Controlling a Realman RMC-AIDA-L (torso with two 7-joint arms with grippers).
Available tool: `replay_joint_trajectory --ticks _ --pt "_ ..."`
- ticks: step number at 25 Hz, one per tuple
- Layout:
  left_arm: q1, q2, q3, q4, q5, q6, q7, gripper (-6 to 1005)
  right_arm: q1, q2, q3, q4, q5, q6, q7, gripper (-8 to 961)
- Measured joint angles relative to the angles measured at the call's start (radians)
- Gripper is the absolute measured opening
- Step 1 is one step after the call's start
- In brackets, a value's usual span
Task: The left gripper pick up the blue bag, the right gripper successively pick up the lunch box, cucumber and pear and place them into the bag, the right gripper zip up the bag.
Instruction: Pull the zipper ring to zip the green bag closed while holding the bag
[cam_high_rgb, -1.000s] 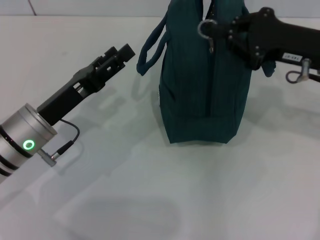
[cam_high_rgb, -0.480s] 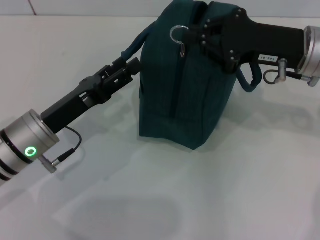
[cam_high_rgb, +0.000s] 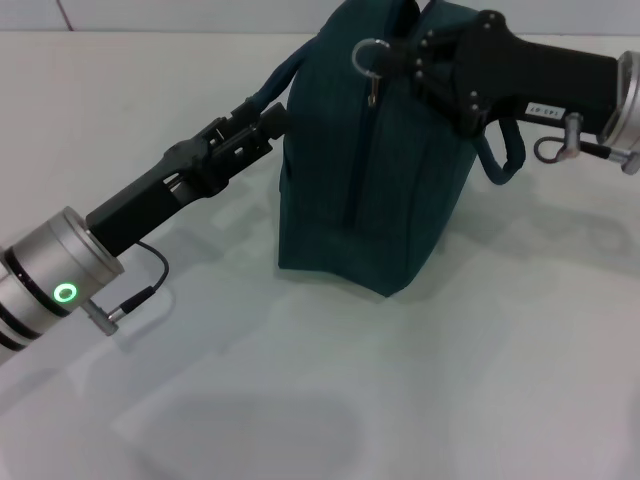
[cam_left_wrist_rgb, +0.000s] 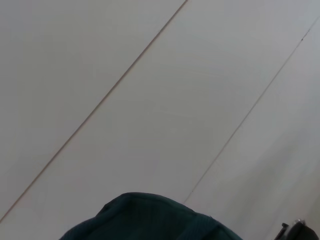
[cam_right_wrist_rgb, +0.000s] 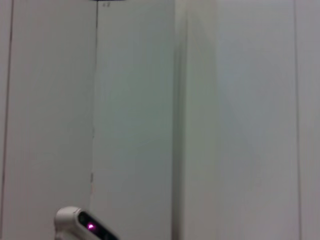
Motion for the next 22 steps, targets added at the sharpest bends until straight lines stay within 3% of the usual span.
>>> replay_joint_trajectory --ticks 22 --pt "-0.017 -0.003 0.007 -0.007 0.018 -0.015 0.031 853 -0.006 0.000 -0.005 0.009 0.029 0.040 -0.002 7"
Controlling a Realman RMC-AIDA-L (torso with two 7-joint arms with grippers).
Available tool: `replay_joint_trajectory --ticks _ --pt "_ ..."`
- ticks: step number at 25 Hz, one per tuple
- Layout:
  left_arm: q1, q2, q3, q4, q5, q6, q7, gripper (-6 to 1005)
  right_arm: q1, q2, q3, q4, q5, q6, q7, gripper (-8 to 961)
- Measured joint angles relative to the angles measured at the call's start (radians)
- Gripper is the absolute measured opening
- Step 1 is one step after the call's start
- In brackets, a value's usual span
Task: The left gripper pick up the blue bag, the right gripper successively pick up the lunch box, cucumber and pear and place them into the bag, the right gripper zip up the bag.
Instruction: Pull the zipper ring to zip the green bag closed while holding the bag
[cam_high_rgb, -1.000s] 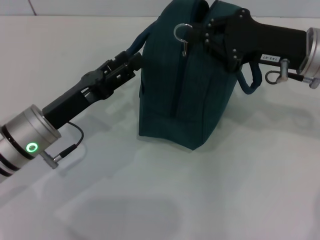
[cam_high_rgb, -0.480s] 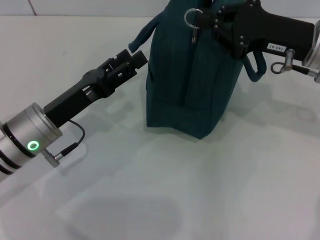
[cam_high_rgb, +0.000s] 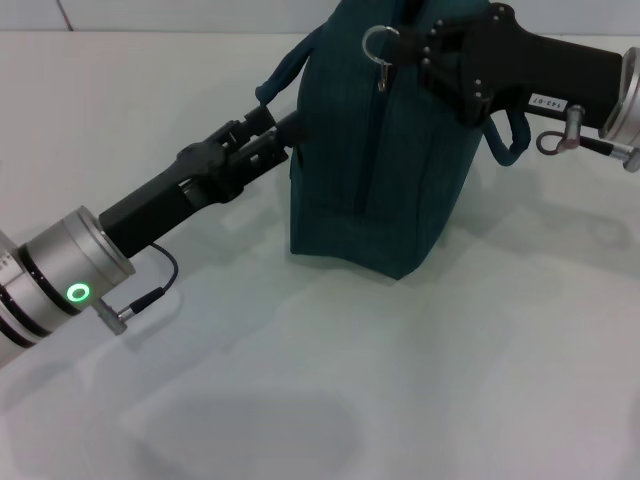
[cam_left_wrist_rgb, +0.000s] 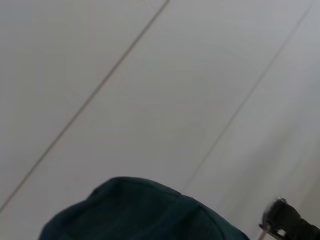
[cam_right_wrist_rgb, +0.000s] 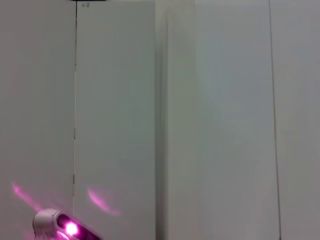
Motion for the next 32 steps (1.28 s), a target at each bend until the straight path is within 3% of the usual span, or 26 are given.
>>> replay_joint_trajectory --ticks 32 --pt "-0.052 -0.019 -0.005 0.004 0.025 -0.050 0.034 853 -0.014 0.001 -0.001 0.015 0.000 -0.012 0.001 6"
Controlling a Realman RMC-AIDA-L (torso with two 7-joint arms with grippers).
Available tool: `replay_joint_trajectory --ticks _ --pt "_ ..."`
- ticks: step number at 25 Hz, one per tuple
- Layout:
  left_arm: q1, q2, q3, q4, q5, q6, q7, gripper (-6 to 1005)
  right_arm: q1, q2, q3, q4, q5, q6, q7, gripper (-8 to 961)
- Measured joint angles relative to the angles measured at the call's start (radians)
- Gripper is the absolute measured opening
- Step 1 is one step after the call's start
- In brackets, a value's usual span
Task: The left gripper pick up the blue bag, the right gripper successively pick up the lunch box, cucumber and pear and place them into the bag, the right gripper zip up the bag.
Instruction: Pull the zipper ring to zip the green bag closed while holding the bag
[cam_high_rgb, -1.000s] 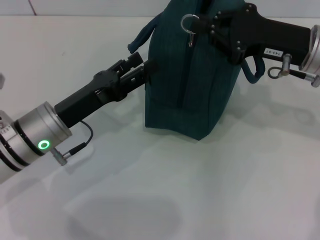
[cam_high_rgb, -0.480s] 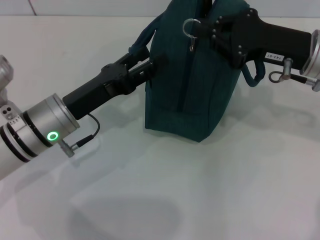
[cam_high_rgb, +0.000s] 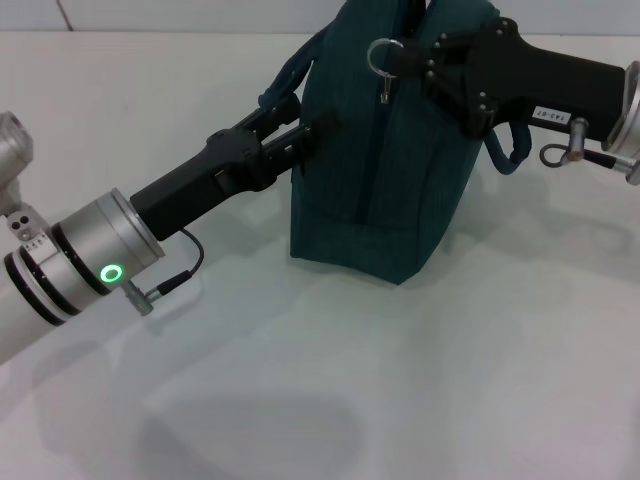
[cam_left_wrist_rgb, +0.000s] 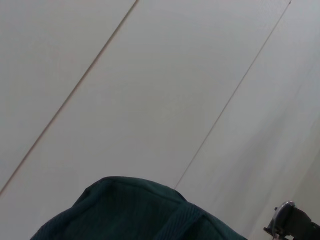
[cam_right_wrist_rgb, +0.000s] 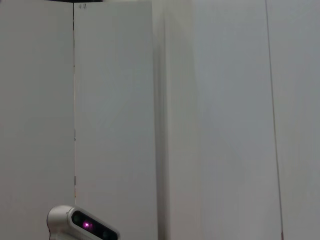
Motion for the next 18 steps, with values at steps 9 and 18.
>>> replay_joint_trajectory --ticks 9,18 --pt "0.071 -0.012 -0.009 0.004 -0.006 0.004 0.125 849 -0.011 0.000 0.007 0.000 0.011 0.006 -0.001 6" --pt "0.174 -0.014 -0.029 0.072 -0.002 0.024 0.191 847 0.008 0.002 -0.012 0.011 0.055 0.010 -0.001 6"
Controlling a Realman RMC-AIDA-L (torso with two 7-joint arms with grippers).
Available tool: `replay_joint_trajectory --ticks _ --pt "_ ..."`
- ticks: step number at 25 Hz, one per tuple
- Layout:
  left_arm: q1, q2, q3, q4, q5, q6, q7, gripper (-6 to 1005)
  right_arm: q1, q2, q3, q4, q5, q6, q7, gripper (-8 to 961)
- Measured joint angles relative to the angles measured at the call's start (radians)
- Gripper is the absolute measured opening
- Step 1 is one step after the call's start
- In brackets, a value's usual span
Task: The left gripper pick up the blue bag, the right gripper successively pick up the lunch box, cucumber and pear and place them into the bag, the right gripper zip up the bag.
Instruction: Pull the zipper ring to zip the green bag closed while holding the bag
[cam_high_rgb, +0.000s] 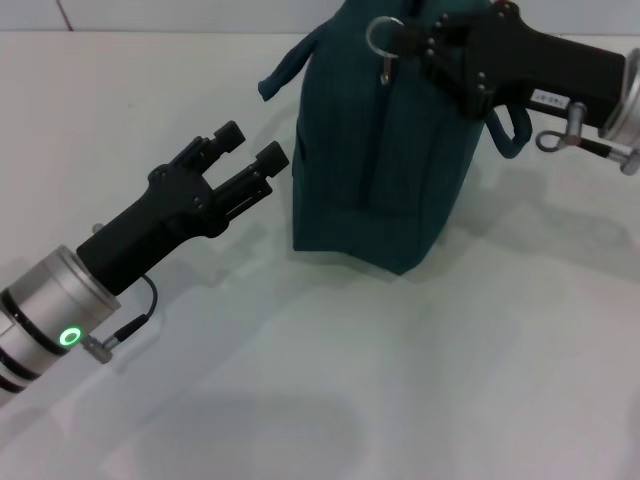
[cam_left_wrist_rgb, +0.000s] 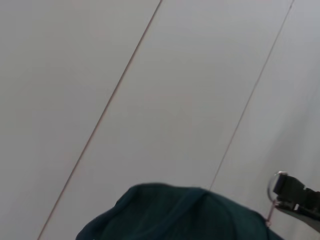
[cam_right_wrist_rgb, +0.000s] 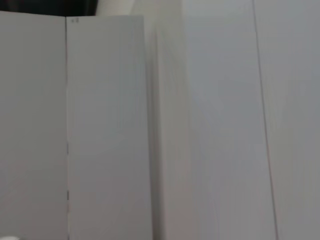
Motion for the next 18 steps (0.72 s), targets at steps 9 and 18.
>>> replay_joint_trajectory --ticks 9,18 --pt "0.023 0.000 0.000 0.028 0.001 0.010 0.007 848 0.032 0.000 -0.045 0.028 0.038 0.001 -0.011 6" --pt "-0.041 -0.009 0.007 0.021 0.001 -0.008 -0.003 848 0.005 0.000 -0.046 0.038 0.051 -0.009 -0.011 6"
